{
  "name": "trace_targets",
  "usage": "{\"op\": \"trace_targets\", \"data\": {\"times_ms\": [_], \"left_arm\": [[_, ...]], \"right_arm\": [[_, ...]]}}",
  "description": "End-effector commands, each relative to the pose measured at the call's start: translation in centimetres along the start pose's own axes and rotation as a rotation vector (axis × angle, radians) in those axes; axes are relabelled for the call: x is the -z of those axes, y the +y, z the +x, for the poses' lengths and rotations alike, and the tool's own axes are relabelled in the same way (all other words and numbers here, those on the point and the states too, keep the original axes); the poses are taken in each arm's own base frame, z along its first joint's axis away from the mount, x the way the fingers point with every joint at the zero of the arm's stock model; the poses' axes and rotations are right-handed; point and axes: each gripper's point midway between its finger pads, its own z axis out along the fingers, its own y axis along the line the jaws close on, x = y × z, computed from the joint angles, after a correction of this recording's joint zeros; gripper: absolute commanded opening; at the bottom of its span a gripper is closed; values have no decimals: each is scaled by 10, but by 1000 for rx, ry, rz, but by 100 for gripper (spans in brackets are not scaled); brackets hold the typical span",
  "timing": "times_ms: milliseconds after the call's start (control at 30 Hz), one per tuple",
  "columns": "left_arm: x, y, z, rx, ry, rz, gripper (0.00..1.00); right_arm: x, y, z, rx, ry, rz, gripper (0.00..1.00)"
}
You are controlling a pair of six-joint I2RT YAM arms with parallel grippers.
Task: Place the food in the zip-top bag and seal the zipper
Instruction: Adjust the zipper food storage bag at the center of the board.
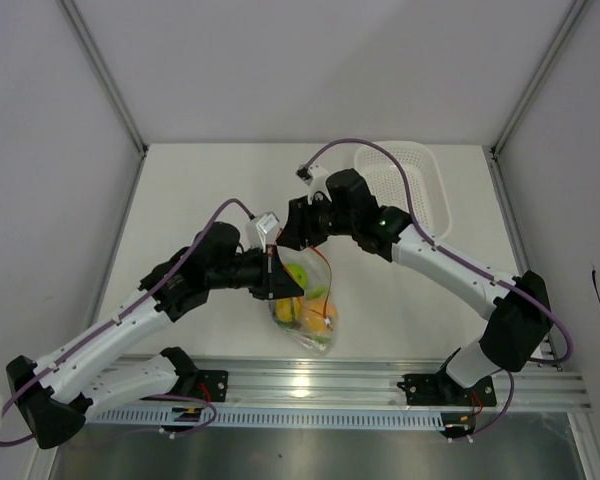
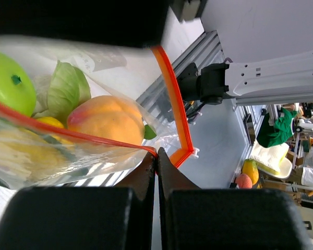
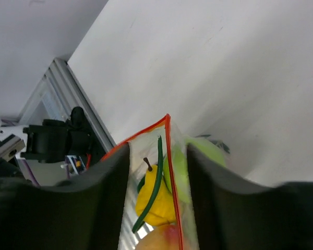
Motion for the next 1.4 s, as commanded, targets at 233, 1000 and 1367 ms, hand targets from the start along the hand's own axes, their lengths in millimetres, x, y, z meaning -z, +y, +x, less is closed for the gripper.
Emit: {"op": "trace_targets", "data": {"times_ms": [233,1000,1367], "left_arm": [[-5,-20,-30,57,-106,46,1],[-7,-21,-37,67,-120,31,1],[-5,-22,-37,64,-117,32,1]], "right_arm": [[84,21,-53,200,-197,91,99],[137,60,100,171,51,-11,76],[104,59,123,136,92,23,41]]}}
